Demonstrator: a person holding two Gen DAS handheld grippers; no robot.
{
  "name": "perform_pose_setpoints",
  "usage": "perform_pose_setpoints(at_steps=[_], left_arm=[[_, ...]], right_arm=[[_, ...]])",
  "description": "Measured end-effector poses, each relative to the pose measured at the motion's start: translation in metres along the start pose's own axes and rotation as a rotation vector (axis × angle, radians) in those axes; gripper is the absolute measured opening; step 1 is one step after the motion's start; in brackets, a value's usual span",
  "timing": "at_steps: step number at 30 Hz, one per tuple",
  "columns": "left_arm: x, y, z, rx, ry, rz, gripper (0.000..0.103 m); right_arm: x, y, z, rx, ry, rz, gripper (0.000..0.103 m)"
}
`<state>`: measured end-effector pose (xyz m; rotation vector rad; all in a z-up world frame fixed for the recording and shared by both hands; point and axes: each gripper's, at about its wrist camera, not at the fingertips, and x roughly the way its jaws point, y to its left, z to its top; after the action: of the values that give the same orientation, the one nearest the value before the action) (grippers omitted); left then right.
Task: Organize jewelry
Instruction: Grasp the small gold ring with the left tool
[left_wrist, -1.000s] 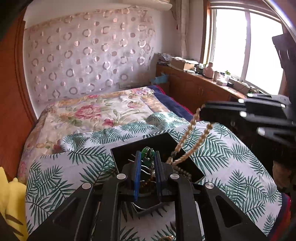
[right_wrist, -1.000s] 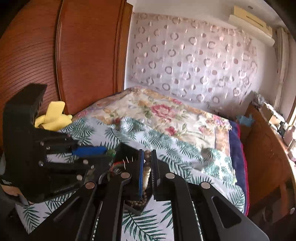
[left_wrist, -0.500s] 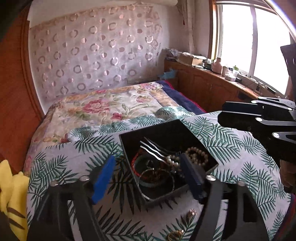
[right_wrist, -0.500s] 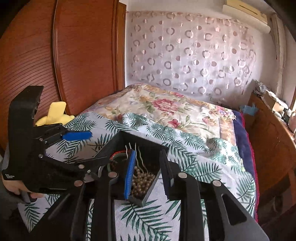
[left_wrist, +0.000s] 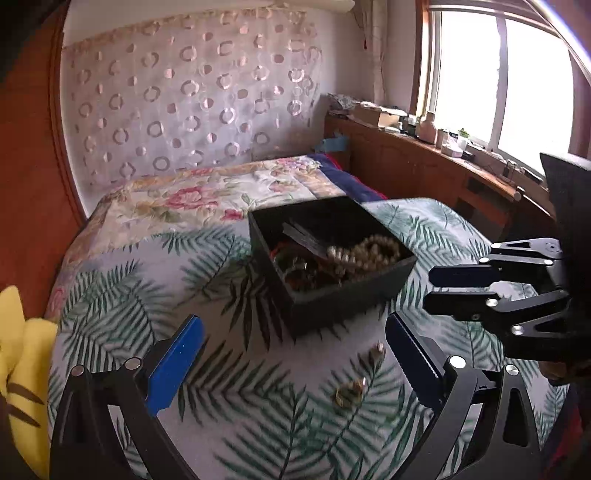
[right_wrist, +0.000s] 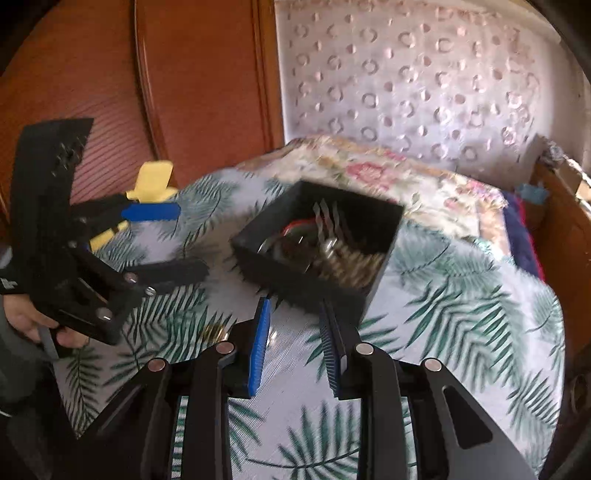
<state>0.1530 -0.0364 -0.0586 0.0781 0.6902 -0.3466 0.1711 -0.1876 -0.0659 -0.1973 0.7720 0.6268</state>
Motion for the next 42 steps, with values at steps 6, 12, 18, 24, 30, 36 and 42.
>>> perform_pose_setpoints(at_steps=[6,12,18,24,30,36,42], left_arm=[[-0.002,0.007,-0.022,-0.016,0.036,0.011,0.095],[-0.003,0.014,-0.035,-0.017,0.063,0.014,0.095],[0.001,0.01,-0.044,0.001,0.105,0.001,0.095],[0.01,-0.011,-0.042,0.048,0.139,-0.038,0.095],[0.023,-0.032,-0.037,0.105,0.165,-0.058,0.082],[0.033,-0.038,-0.038,0.127,0.197,-0.056,0.051],[0.033,-0.036,-0.038,0.131,0.184,-0.068,0.019]], right_arm=[[0.026,0.011,-0.007,-0.007,0.055,0.02,0.029],[0.047,0.019,-0.004,-0.025,0.114,0.008,0.029],[0.05,0.019,-0.004,-0.028,0.11,0.013,0.009],[0.035,0.009,-0.006,-0.01,0.072,-0.003,0.009],[0.017,-0.004,-0.009,0.024,0.034,-0.01,0.009],[0.008,-0.013,-0.014,0.042,0.018,-0.019,0.009],[0.006,-0.016,-0.015,0.052,0.007,-0.018,0.009]])
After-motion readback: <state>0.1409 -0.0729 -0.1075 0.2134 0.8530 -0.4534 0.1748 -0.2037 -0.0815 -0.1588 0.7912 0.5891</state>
